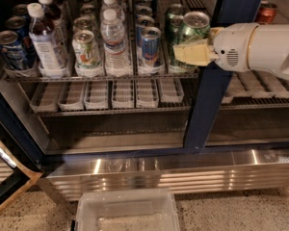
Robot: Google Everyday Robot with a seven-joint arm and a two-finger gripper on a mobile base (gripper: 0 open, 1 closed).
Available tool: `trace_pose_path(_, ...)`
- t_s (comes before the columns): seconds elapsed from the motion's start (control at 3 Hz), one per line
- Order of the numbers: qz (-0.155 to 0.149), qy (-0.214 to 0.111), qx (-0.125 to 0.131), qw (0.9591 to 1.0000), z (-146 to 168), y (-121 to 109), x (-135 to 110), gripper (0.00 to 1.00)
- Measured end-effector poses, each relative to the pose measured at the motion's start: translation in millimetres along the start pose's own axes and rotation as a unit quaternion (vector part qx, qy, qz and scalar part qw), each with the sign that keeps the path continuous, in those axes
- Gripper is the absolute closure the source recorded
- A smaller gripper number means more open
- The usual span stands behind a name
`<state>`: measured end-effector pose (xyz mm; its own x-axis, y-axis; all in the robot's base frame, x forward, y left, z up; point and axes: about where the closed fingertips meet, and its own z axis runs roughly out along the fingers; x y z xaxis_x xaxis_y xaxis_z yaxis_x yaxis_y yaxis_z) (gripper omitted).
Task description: Pick green can from top shelf of fridge
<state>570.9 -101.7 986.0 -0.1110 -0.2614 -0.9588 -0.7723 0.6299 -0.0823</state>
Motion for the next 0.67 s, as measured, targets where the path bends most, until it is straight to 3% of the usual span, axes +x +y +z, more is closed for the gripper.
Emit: trace_pose_path(0.67, 0.011, -0.012, 0.009, 0.9998, 2.4, -1.0, -1.4, 1.00)
